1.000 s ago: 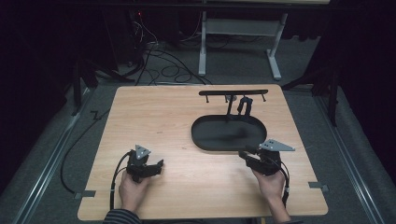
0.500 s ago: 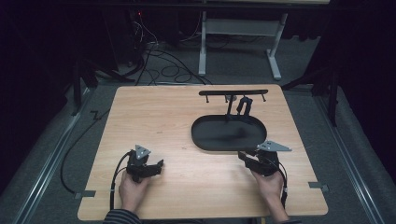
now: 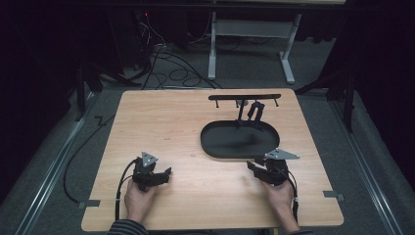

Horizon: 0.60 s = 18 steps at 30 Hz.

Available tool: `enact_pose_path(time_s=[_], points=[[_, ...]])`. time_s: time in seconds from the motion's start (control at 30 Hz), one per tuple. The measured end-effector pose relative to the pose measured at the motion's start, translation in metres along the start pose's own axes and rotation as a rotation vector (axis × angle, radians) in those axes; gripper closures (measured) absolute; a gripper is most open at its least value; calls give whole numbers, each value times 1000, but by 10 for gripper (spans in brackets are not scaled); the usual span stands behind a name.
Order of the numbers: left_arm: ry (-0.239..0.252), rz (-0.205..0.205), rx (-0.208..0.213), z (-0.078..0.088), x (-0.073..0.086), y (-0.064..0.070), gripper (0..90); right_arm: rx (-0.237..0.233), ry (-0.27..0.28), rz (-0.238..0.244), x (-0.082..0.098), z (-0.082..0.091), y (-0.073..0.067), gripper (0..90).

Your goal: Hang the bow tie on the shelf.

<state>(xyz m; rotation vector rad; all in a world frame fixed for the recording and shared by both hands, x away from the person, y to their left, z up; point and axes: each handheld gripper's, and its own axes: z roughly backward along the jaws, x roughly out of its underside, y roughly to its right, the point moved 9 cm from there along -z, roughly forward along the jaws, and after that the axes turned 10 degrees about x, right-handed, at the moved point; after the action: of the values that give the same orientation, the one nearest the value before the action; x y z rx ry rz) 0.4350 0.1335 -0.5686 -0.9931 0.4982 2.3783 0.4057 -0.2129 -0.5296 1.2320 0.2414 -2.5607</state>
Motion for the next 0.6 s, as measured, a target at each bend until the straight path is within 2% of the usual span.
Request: enact_pose_path(time_s=[0.17,0.6], points=[[0,0,0,0,0,0,220,0,-6,4,3,-3,-1,603],[0,0,0,0,0,0,220,37,-41,27,15,-14,-2,601]])
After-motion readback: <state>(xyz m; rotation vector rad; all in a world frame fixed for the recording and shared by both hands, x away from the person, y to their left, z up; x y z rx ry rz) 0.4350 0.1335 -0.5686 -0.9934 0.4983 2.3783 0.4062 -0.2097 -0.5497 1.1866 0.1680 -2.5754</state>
